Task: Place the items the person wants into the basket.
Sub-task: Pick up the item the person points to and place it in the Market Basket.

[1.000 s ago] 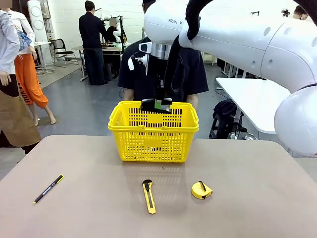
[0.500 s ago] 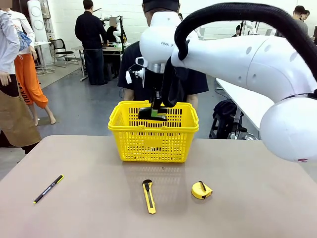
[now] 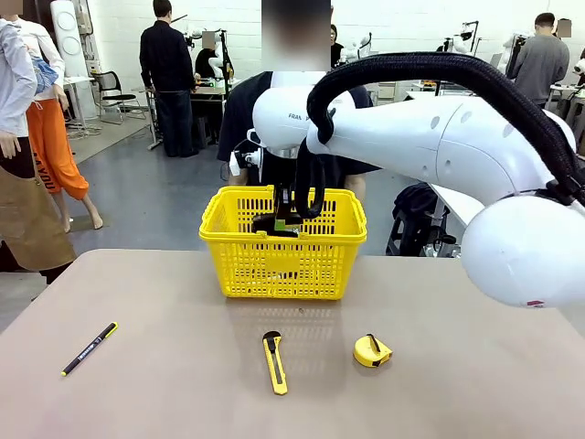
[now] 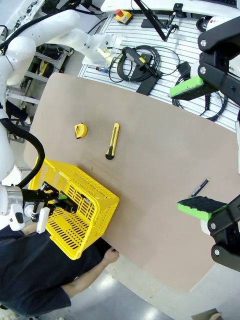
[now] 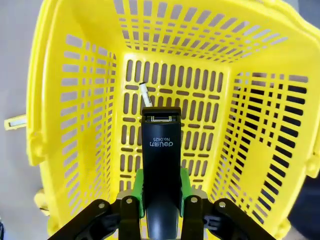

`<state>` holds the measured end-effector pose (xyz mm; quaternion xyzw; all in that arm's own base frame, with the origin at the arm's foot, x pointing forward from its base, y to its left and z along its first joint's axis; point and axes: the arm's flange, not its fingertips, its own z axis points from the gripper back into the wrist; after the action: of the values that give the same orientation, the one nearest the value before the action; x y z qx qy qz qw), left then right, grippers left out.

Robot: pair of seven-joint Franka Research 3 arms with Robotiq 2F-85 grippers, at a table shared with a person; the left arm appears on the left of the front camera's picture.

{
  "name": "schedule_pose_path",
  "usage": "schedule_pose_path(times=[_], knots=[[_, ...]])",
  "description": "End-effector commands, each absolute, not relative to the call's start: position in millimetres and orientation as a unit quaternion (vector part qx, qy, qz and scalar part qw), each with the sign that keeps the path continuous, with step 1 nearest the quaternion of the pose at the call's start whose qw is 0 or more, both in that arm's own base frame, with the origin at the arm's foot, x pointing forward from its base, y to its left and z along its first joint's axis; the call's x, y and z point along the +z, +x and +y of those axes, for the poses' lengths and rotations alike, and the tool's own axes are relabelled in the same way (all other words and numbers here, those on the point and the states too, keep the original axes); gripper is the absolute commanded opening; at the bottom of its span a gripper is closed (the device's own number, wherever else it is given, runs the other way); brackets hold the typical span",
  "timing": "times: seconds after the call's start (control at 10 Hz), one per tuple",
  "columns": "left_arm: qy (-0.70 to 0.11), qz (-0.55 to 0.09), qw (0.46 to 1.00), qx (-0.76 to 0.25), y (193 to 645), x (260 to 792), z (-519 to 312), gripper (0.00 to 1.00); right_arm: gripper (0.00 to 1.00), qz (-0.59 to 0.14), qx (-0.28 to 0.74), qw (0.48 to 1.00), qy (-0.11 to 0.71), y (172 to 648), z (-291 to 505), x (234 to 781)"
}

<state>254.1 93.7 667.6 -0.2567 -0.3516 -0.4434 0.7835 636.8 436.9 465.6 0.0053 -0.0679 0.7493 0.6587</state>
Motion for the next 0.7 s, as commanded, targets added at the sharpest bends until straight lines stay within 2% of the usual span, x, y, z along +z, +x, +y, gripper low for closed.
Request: schedule_pose_path(times=[0.0,0.6], knots=[[-0.254,-0.353,0.784,-0.443,254,667,93,1.00,0.32,-0.063,0.742,0.667,0.001,656,446,473],[-0.254,-0.353,0.784,-0.443,254,667,93,1.00,0.32,-0.013,0.739,0.673,0.025,679,450,443]])
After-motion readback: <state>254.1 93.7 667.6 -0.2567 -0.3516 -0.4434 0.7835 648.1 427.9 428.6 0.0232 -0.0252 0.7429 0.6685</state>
